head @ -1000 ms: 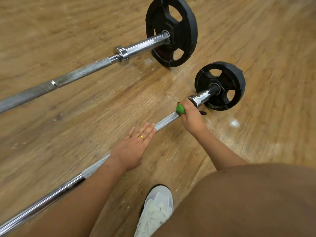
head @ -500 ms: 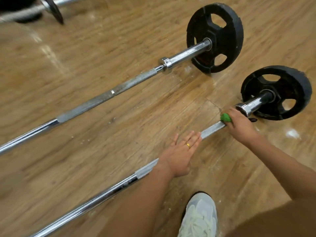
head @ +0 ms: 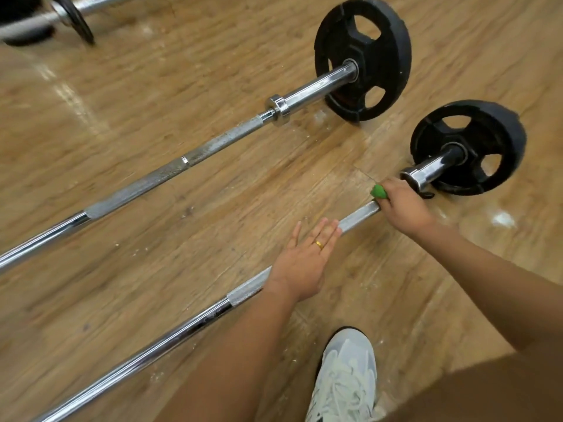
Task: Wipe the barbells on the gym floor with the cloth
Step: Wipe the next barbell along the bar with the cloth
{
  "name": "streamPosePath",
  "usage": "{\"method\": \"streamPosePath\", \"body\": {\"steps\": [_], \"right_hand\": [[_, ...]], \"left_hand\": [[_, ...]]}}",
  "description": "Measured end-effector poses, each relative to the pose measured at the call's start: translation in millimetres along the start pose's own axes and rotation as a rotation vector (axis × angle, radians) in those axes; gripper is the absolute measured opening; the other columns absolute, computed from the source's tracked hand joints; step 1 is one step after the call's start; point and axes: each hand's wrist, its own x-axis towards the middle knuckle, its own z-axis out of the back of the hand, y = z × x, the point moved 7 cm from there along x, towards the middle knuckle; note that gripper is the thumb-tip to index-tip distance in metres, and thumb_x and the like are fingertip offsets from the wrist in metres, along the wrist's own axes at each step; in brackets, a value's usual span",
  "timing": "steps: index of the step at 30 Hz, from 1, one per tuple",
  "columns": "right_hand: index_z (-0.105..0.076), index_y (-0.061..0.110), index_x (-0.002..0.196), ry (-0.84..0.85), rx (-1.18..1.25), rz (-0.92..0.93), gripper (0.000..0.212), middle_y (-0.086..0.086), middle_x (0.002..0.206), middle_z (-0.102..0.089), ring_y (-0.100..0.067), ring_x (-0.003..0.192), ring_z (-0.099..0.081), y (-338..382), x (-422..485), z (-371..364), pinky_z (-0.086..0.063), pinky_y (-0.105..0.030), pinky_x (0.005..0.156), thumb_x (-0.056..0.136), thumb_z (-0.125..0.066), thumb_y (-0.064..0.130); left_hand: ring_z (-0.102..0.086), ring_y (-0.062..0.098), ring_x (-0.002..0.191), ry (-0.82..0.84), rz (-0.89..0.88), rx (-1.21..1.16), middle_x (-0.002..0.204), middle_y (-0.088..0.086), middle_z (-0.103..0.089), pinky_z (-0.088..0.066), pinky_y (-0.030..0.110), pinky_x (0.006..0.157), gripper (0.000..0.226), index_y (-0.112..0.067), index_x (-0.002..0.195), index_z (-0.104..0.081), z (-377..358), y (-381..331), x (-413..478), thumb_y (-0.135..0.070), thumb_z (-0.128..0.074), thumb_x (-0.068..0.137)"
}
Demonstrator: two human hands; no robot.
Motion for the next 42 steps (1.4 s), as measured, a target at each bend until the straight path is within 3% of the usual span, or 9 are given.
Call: {"method": "streamPosePath", "body": {"steps": [4,8,11,16,22,26,29,35,42], "right_hand": [[-0.061,0.021,0.089,0.071,-0.037,0.077,0.008,-0.004,0.092,-0.054,-0.030,0.092,-0.054,8.9,-8.1,-8.7,-0.045,-0.043,0.087,0.094,-0.059,0.015],[-0.066,0.011,0.098,0.056,-0.050,-0.020,0.011,-0.003,0.095,-0.048,-0.027,0.100,-0.052,-0.5,-1.0,-2.3,-0.046,-0.042,0.090,0.097,-0.057,0.018],[-0.066,0.013,0.097,0.016,-0.037,-0.053,0.010,-0.002,0.095,-0.047,-0.030,0.100,-0.050,3.3,-8.9,-8.9,-0.046,-0.045,0.089,0.096,-0.057,0.018],[-0.063,0.020,0.096,0.133,-0.042,0.015,0.007,-0.005,0.103,-0.054,-0.028,0.106,-0.054,2.3,-18.7,-6.1,-0.048,-0.043,0.092,0.096,-0.057,0.024],[-0.065,0.009,0.096,0.041,-0.037,-0.062,0.010,-0.013,0.105,-0.054,-0.032,0.105,-0.052,-5.2,-25.3,-6.0,-0.045,-0.043,0.091,0.096,-0.059,0.017],[-0.063,0.017,0.095,0.121,-0.029,0.007,0.006,0.001,0.099,-0.051,-0.024,0.099,-0.056,-16.7,-33.3,0.8,-0.049,-0.043,0.087,0.097,-0.058,0.020],[-0.063,0.016,0.098,0.075,-0.016,-0.040,0.006,-0.001,0.103,-0.053,-0.024,0.101,-0.055,-27.1,-33.6,10.2,-0.046,-0.039,0.091,0.097,-0.058,0.019],[-0.062,0.020,0.095,0.161,-0.044,0.022,0.006,-0.001,0.100,-0.052,-0.023,0.098,-0.055,-26.4,-45.9,6.1,-0.046,-0.040,0.086,0.096,-0.057,0.018],[-0.061,0.019,0.092,0.077,0.001,0.041,0.012,-0.002,0.098,-0.054,-0.021,0.095,-0.053,-21.0,-66.3,2.8,-0.044,-0.034,0.085,0.093,-0.057,0.008]], "left_hand": [[0.013,0.019,0.155,-0.003,0.092,-0.048,0.169,0.005,0.004,0.014,0.050,0.123,0.085,-0.011,0.162,-0.002,-1.8,-10.1,1.5,-0.029,-0.044,0.090],[0.017,0.018,0.154,0.040,0.103,-0.093,0.169,0.003,0.009,0.014,0.044,0.123,0.089,-0.012,0.161,0.002,-1.6,-15.0,0.8,-0.032,-0.046,0.089],[0.019,0.017,0.153,0.055,0.099,-0.109,0.169,0.002,0.012,0.014,0.045,0.123,0.091,-0.013,0.161,0.004,0.1,-16.5,-0.1,-0.031,-0.048,0.088],[0.015,0.019,0.155,0.045,0.089,-0.089,0.169,0.003,0.008,0.016,0.044,0.121,0.094,-0.013,0.162,0.001,-1.8,-25.1,-3.0,-0.034,-0.050,0.086],[0.015,0.018,0.154,0.035,0.089,-0.068,0.169,0.002,0.011,0.018,0.043,0.120,0.092,-0.012,0.162,0.002,-2.6,-36.3,-7.7,-0.036,-0.049,0.089],[0.019,0.016,0.153,0.027,0.078,-0.096,0.168,0.002,0.014,0.018,0.043,0.120,0.091,-0.012,0.161,0.003,-4.7,-46.3,-11.7,-0.036,-0.047,0.090],[0.023,0.015,0.152,0.007,0.086,-0.090,0.167,0.001,0.018,0.018,0.044,0.121,0.089,-0.013,0.161,0.005,-7.1,-53.2,-13.4,-0.037,-0.045,0.091],[0.014,0.017,0.154,-0.029,0.082,-0.069,0.168,0.004,0.010,0.014,0.046,0.123,0.088,-0.011,0.161,-0.001,-11.5,-63.0,-19.7,-0.035,-0.044,0.088],[-0.003,0.021,0.156,-0.040,0.080,-0.026,0.169,0.009,-0.004,-0.002,0.051,0.125,0.085,-0.007,0.160,-0.016,-16.4,-76.0,-23.8,-0.035,-0.047,0.086]]}}
